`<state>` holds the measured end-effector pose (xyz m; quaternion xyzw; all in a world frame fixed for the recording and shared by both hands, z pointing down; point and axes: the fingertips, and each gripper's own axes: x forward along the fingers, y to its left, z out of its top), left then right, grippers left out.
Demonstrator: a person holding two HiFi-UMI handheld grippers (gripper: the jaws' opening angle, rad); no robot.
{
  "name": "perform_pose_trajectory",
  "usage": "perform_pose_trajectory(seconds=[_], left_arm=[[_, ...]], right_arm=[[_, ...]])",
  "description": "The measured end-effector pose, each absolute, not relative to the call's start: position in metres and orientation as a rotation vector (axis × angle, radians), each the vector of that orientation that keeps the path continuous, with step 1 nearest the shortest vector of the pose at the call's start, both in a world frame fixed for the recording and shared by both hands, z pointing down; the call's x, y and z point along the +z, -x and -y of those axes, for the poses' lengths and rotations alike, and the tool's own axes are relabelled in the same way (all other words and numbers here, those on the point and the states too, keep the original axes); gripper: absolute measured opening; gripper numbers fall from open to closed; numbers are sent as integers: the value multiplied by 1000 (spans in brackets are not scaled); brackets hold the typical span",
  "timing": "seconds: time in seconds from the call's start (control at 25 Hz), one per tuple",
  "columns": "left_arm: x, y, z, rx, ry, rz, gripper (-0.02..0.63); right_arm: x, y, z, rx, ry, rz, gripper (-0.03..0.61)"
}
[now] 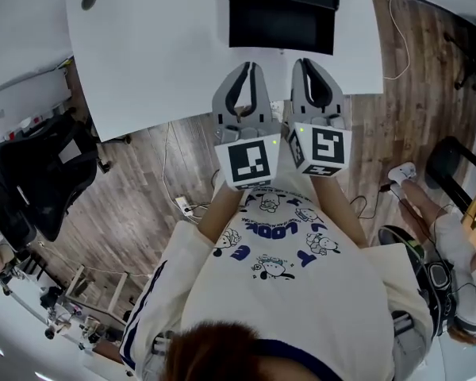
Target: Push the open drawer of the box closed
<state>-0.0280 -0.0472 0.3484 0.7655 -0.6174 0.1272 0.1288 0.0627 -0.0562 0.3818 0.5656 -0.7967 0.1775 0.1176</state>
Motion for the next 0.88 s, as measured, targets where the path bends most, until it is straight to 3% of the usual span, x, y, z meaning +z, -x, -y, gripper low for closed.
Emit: perform_pose_trajectory(seconds=[0.88], left_arm=[[406, 29, 58, 461, -2189, 1691, 28]], right_arm=[[453, -52, 63, 647, -1572, 2233, 44]])
